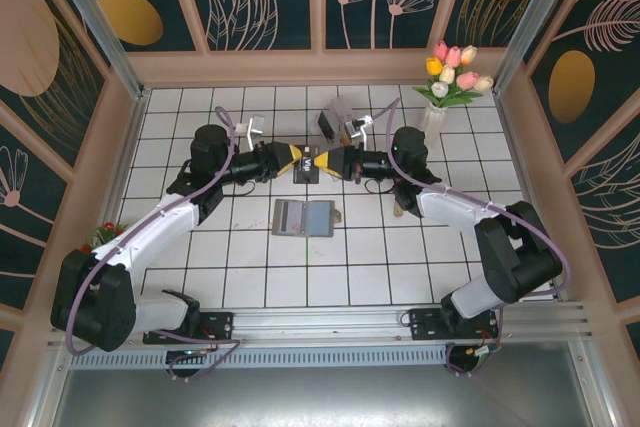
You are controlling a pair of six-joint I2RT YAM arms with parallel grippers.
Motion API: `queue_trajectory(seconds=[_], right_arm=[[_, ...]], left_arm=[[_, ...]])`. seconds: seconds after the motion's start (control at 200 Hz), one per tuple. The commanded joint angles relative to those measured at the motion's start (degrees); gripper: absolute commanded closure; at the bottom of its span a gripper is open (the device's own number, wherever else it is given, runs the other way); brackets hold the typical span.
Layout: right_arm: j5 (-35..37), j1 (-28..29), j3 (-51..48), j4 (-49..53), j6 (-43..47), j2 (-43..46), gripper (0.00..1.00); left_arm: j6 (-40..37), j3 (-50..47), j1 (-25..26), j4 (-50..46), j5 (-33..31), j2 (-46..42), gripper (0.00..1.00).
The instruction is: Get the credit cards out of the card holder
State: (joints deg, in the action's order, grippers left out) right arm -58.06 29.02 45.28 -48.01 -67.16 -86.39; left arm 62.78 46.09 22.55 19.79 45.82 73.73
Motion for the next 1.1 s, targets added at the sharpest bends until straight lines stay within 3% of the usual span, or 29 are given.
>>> queue_trajectory(seconds=[0.0, 0.035, 0.08, 0.16, 0.275, 0.49, 0.636, 0.786, 0.841, 0.936, 1.096], right_arm=[[0.85, 0.59, 0.50, -5.01, -2.04, 2.47, 0.96], [1.66, 0.81, 0.27, -5.12, -2.33, 2.95, 0.91], [3.72, 1.32, -0.10, -4.40, -2.10, 3.92, 0.75], [8.05, 3.06, -0.62, -2.39, -0.50, 5.87, 0.60], [14.02, 6.88, -0.84, -1.84, -1.29, 6.55, 0.58], [21.83, 9.21, -3.21, -8.46, -7.43, 6.60, 0.71], [22.38, 9.19, -3.00, -8.63, -7.97, 6.96, 0.80], [20.96, 8.42, -1.62, -5.31, -6.99, 6.72, 0.96], [21.12, 7.58, -1.28, -3.07, -5.36, 6.85, 0.98], [21.21, 5.95, 0.25, 3.87, 0.07, 7.26, 1.00], [26.64, 4.04, 6.92, 25.37, 17.72, 7.83, 1.00]], left_arm=[[4.66, -1.76, 0.13, 10.58, 1.26, -1.83, 0.93], [5.46, -2.27, 0.13, 11.86, 0.97, -2.29, 1.00], [6.19, -2.61, 0.13, 12.29, 0.31, -2.90, 1.00], [7.61, -3.32, 0.13, 12.16, -2.08, -4.00, 1.00], [9.63, -4.09, 0.12, 12.44, -4.77, -5.16, 1.00], [12.20, -4.45, 0.14, 11.93, -8.56, -6.67, 1.00], [12.96, -3.96, 0.13, 10.27, -9.94, -6.18, 1.00], [13.57, -3.69, 0.13, 10.46, -10.63, -5.03, 1.00], [12.28, -2.84, 0.13, 8.10, -11.33, -4.53, 0.85], [8.99, -0.56, 0.09, 2.07, -13.00, -3.32, 0.43], [-3.20, 3.25, -0.27, -11.86, -19.06, -2.08, 0.12]])
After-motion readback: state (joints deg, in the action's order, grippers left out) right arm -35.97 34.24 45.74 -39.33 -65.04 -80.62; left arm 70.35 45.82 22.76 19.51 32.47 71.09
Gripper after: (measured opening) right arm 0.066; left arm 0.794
